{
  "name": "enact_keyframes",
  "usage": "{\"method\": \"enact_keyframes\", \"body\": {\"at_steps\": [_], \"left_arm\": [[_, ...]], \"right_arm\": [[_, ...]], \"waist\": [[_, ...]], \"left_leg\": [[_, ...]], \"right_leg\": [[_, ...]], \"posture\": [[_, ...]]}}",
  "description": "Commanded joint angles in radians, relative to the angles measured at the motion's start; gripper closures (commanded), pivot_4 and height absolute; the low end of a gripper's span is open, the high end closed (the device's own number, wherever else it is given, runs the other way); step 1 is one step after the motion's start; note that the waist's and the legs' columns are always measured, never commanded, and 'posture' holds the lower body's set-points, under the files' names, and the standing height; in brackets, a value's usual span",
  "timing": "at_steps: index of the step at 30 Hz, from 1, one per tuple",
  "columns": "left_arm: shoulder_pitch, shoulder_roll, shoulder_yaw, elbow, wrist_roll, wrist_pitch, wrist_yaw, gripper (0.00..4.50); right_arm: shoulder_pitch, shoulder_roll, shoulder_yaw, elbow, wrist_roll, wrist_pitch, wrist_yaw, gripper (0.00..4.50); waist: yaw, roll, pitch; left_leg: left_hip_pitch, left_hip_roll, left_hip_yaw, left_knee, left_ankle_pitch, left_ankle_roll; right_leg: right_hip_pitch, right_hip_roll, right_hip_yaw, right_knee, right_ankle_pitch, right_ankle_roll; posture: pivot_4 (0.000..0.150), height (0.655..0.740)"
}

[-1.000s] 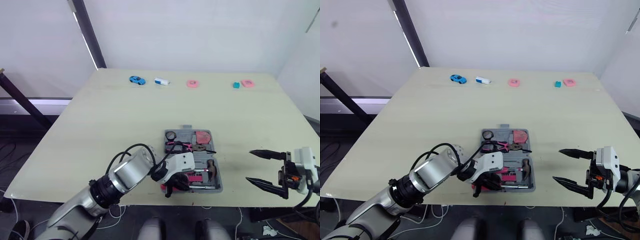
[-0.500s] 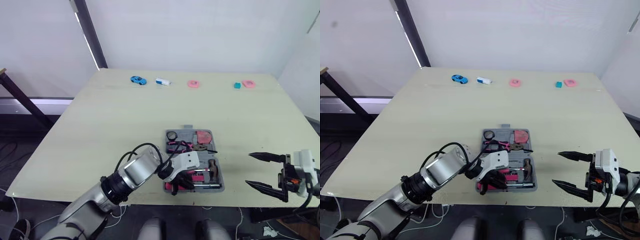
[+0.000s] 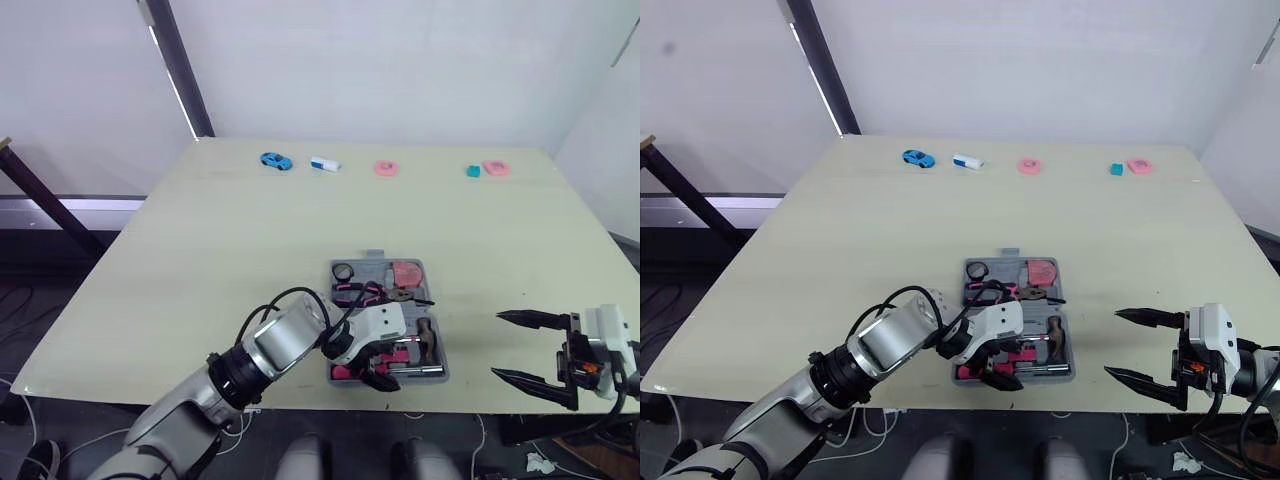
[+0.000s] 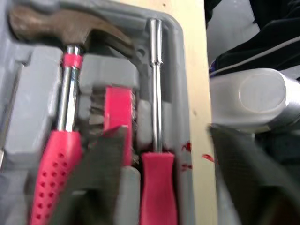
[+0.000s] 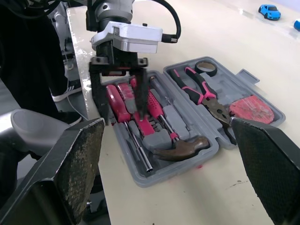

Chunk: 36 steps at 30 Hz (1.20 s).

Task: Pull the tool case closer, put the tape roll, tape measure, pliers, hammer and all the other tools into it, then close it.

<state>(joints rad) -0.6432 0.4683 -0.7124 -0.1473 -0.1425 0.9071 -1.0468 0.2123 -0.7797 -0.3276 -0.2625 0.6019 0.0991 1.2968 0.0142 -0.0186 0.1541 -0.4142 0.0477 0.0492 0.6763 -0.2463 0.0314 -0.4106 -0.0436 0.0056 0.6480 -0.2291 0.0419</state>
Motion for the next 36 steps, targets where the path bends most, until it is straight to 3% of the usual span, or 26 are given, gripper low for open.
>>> {"method": "enact_keyframes", "body": {"at_steps": [1, 7, 12, 15, 21, 26, 36], "left_arm": [[0.007, 0.037, 0.02, -0.058, -0.011, 0.005, -0.013, 0.9], [0.014, 0.124, 0.077, -0.133, -0.068, -0.007, -0.07, 0.9], [0.055, 0.16, 0.135, -0.081, -0.06, -0.189, -0.095, 0.9], [0.088, 0.159, 0.188, -0.016, -0.08, -0.346, -0.14, 1.66], [0.138, 0.105, 0.227, 0.091, -0.085, -0.561, -0.194, 4.37], [0.149, 0.025, 0.206, 0.211, -0.054, -0.705, -0.22, 4.37], [0.169, -0.05, 0.158, 0.401, 0.059, -0.825, -0.227, 4.37]], "right_arm": [[-0.006, -0.002, -0.017, -0.022, 0.01, -0.016, -0.002, 0.0], [-0.006, 0.001, -0.016, -0.022, 0.008, -0.017, -0.007, 0.0], [-0.01, 0.008, -0.008, -0.023, 0.006, -0.019, -0.017, 0.0], [-0.014, 0.012, -0.002, -0.022, 0.005, -0.018, -0.023, 0.0], [-0.024, 0.019, 0.006, -0.016, 0.0, -0.021, -0.026, 0.0], [-0.035, 0.026, 0.012, -0.01, -0.007, -0.024, -0.027, 0.0], [-0.029, 0.031, 0.012, -0.017, -0.01, -0.027, -0.037, 0.0]], "waist": [[-0.002, 0.0, 0.0], [0.0, 0.0, 0.0], [0.0, 0.0, 0.0], [0.0, 0.0, 0.0], [0.001, 0.0, 0.0], [0.001, 0.0, 0.0], [0.0, 0.0, 0.0]], "left_leg": [[0.0, 0.0, 0.0, 0.0, 0.0, 0.0], [0.0, 0.0, 0.0, 0.0, 0.0, 0.0], [0.0, 0.0, 0.0, 0.001, 0.0, 0.0], [0.001, 0.0, 0.0, 0.001, 0.0, 0.0], [0.0, 0.0, 0.0, 0.002, 0.0, 0.0], [0.0, 0.0, 0.001, 0.003, 0.0, 0.0], [0.0, 0.0, 0.0, 0.005, 0.0, 0.0]], "right_leg": [[0.0, 0.0, 0.0, 0.0, 0.0, 0.0], [0.0, 0.001, 0.001, 0.002, -0.001, 0.001], [0.0, 0.001, 0.001, 0.002, -0.001, 0.001], [0.0, 0.001, 0.001, 0.002, 0.0, 0.0], [0.0, 0.001, 0.001, 0.003, 0.0, -0.001], [0.0, 0.001, 0.001, 0.003, 0.001, -0.002], [0.0, 0.001, 0.002, 0.006, 0.001, -0.001]], "posture": [[0.15, 0.7395], [0.15, 0.7395], [0.15, 0.7395], [0.15, 0.7395], [0.15, 0.7395], [0.15, 0.7395], [0.15, 0.7395]]}}
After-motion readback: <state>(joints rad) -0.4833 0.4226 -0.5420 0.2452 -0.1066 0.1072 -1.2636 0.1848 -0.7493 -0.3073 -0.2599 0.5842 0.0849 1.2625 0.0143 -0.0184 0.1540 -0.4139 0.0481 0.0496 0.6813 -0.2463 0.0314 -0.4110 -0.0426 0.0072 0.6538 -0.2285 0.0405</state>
